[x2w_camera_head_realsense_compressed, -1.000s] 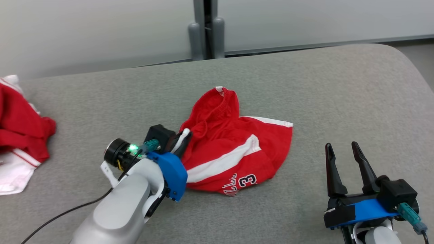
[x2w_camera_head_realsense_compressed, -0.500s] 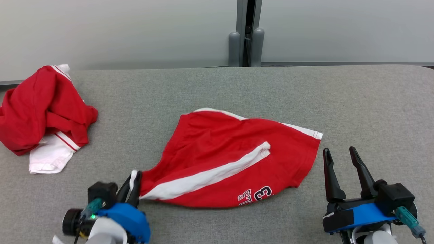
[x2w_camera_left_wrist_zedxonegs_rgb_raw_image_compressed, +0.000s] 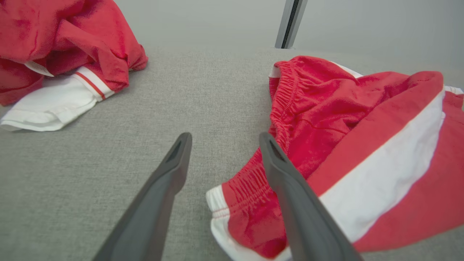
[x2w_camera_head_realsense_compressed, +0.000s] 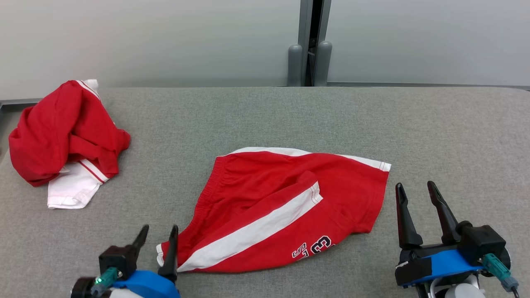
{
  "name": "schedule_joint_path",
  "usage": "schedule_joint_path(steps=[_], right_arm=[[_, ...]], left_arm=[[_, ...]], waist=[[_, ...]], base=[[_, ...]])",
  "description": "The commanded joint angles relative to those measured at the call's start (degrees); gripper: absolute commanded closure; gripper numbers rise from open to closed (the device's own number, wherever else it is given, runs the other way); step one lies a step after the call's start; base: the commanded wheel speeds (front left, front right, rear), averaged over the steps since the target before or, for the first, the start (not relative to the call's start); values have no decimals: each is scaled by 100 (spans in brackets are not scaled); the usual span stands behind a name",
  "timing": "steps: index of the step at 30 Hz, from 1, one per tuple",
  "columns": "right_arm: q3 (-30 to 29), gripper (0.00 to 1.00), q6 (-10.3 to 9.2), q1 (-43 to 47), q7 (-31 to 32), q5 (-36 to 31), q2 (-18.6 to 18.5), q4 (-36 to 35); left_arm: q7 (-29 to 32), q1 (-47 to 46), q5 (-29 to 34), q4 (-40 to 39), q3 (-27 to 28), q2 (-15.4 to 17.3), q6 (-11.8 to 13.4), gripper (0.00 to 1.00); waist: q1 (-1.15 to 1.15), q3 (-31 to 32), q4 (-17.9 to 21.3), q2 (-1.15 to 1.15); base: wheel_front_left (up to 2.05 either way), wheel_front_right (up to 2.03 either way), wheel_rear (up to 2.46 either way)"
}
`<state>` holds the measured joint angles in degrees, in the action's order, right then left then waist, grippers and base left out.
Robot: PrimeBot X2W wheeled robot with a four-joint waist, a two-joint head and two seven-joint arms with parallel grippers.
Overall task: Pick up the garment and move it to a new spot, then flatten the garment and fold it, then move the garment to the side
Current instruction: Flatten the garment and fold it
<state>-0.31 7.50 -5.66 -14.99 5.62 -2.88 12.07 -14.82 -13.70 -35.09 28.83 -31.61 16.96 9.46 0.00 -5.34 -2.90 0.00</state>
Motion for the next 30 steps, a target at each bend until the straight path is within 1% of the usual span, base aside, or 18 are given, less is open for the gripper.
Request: schedule_joint_path(steps=[1, 5, 9, 12, 17, 24, 28, 30], right_arm=[[14, 0, -2, 54, -29, 8, 0, 9], [21, 0, -2, 60, -29, 12, 0, 23], [29, 0, -2, 58, -29, 29, 1, 30], [40, 0, -2, 48, -29, 39, 1, 42], [56, 0, -2, 54, -29, 49, 1, 58], [50, 0, -2, 63, -29, 2, 1, 79], [262, 0, -2, -109, -29, -137, -6, 82], [435, 0, -2, -245, -29, -168, -97, 103]], left_arm=[[-48, 7, 131, -153, 95, 53, 61, 0], [-42, 112, 509, -723, 433, 73, 112, 0], [-43, 188, 907, -1194, 761, 4, 33, 0], [-40, 242, 1194, -1422, 983, -93, -73, 0], [-41, 317, 1591, -1583, 1360, -295, -298, 0], [-41, 486, 1991, -1607, 1872, -575, -592, 0], [-41, 557, 2180, -1606, 2117, -714, -752, 0], [-41, 562, 2258, -1594, 2206, -787, -823, 0]], waist=[[0, 18, 3, 0], [0, 69, 46, 0], [0, 99, 102, 0], [0, 116, 141, 0], [0, 137, 210, 0], [0, 151, 261, 0], [0, 135, 243, 0], [0, 118, 222, 0]], base=[[0, 0, 0], [0, 0, 0], [0, 0, 0], [0, 0, 0], [0, 0, 0], [0, 0, 0], [0, 0, 0], [0, 0, 0]])
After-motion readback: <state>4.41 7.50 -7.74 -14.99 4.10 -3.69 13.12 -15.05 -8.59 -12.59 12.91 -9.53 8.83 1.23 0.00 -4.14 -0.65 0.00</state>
